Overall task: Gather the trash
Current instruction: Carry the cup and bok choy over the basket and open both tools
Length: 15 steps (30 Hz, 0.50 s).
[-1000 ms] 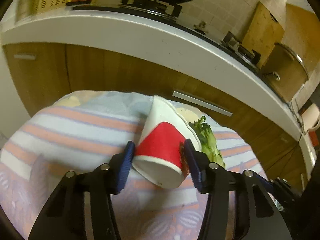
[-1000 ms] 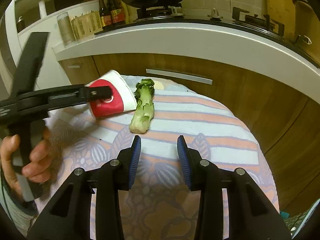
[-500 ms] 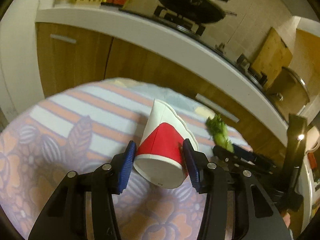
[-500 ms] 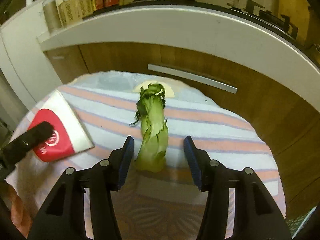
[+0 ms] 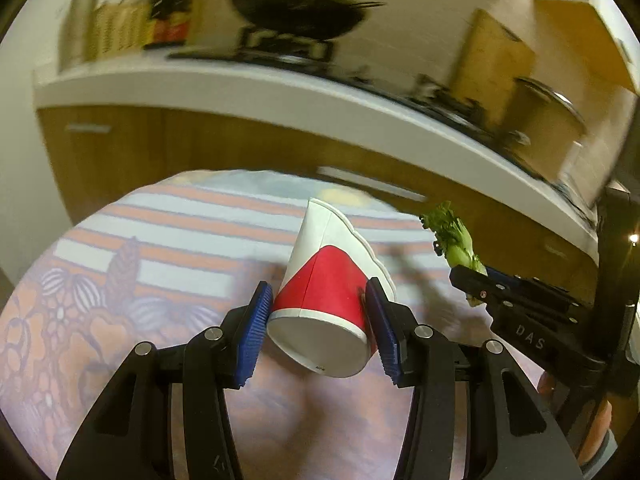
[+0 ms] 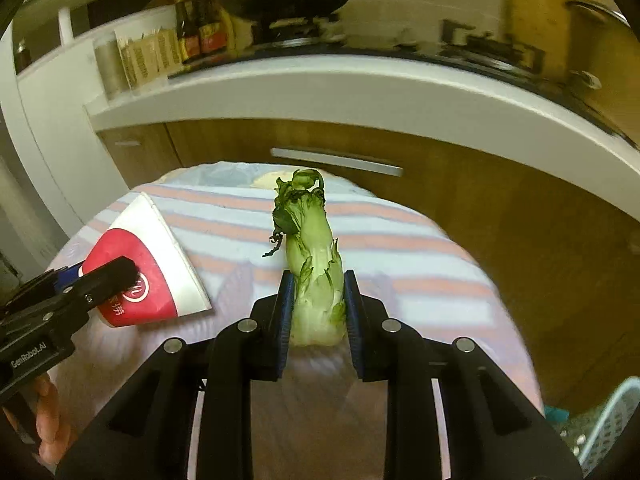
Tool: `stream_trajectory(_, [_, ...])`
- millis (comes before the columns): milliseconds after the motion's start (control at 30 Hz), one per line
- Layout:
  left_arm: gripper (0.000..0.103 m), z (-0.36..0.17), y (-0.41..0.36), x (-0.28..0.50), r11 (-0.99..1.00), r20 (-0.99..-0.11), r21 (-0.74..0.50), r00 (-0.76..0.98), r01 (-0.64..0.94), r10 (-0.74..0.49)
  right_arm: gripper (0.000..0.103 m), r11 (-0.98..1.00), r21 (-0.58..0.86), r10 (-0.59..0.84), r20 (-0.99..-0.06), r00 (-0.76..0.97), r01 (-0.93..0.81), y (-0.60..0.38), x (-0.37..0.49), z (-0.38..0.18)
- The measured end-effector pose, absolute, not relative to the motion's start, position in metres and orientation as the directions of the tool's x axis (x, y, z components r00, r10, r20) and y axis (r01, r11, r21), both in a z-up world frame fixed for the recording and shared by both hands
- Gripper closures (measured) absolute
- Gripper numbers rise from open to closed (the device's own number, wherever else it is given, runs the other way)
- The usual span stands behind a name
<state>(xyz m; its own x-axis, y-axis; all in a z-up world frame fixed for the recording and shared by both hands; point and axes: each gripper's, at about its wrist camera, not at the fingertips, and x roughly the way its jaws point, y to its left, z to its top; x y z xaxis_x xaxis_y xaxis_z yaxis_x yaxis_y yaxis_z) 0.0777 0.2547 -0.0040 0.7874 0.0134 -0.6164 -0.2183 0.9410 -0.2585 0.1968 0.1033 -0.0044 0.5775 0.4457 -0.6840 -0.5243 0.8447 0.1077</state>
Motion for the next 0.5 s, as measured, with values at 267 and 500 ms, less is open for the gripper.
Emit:
stream_trajectory(267, [0.056,0.031,0.183,0.055,0.950,-0.546,-0.303,0.831,-0.082,-0.102,0.081,0.891,0.157,0.424,-0.620,0.660,-0.426,0.006,0.147,0.033])
stream_trajectory(500, [0.056,0.044,0.107,0.047,0.932,-0.504,-0.357,0.827,0.062,-0.248,0.081,0.937,0.172,0.344,-0.585,0.734,-0.303,-0.093,0.104,0.050])
